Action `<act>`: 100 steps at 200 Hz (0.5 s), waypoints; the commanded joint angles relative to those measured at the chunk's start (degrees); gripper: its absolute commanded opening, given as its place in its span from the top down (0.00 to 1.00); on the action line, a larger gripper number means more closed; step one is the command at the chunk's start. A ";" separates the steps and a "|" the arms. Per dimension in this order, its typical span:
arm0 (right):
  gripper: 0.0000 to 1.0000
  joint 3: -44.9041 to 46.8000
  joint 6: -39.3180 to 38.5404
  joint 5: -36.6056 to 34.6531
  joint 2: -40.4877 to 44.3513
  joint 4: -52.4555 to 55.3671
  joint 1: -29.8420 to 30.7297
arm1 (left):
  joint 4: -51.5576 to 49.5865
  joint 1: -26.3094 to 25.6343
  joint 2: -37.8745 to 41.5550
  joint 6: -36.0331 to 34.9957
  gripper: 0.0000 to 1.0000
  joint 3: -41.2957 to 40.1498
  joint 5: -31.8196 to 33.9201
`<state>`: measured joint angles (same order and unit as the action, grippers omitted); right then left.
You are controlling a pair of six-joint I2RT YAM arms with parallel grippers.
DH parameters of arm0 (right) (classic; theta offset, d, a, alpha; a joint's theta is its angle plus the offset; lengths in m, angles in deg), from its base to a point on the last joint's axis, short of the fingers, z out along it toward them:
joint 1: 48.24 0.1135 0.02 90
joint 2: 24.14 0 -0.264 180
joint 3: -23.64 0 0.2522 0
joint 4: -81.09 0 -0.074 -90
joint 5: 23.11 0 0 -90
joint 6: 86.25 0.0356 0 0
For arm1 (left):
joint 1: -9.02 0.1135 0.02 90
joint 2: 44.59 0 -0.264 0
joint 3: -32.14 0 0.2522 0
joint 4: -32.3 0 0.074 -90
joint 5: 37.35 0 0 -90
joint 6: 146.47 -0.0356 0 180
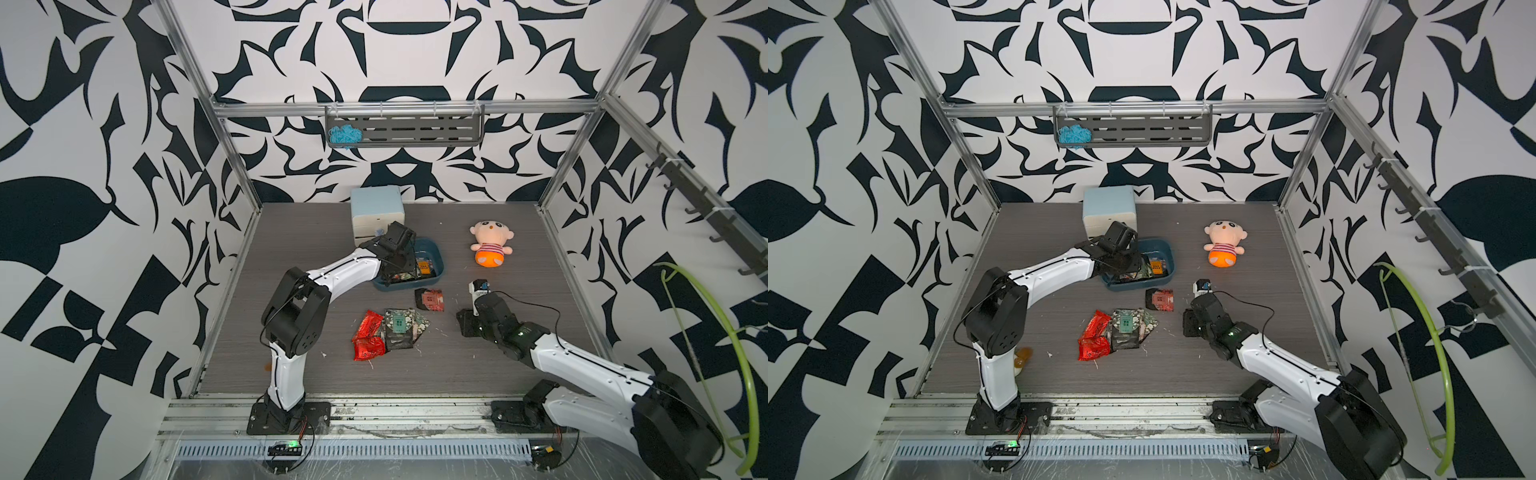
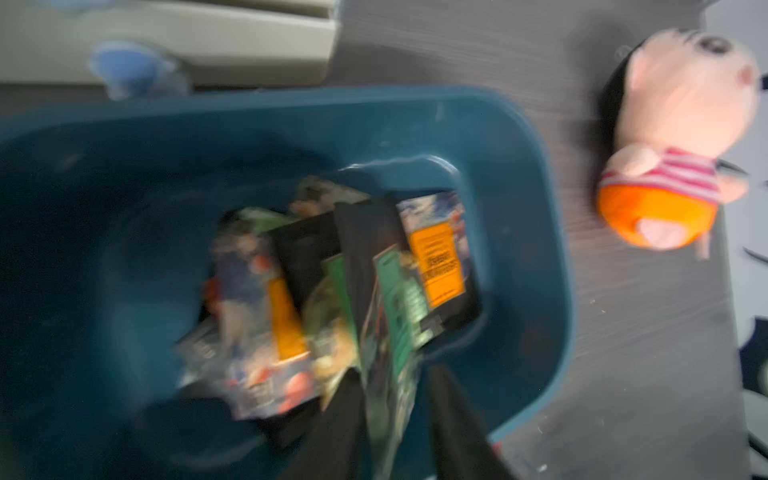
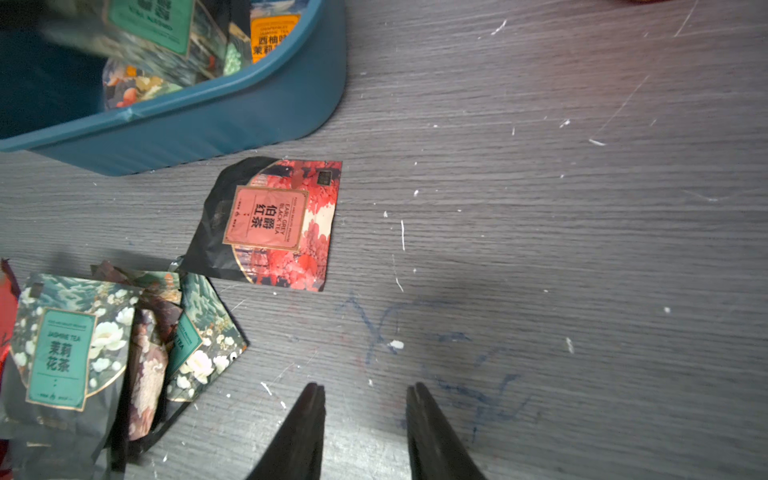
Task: Put the tea bags into the storage box
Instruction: Place the tea bag in the storage box, then pick up the tea bag from the center of the board.
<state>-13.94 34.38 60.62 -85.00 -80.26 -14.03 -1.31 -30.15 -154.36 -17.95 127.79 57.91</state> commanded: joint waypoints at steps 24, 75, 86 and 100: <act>0.62 -0.72 -0.57 -0.41 -1.45 -1.02 -0.12 | -4.74 0.39 12.33 -2.25 0.49 -7.60 9.46; 0.61 -0.62 -0.76 -0.10 -2.57 -2.47 -0.21 | 2.33 -0.98 24.60 2.15 0.63 -20.92 -2.08; 0.60 -0.73 -0.16 0.23 -2.96 -2.77 -0.48 | 4.34 -2.89 26.46 3.10 0.64 -23.19 -3.25; 0.60 -1.10 0.86 2.05 -3.83 -3.15 -1.37 | 5.71 -6.32 27.50 4.15 0.64 -24.97 -3.32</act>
<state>-13.94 34.23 60.91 -88.04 -81.18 -14.31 0.61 -31.93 -128.59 -16.18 106.18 58.91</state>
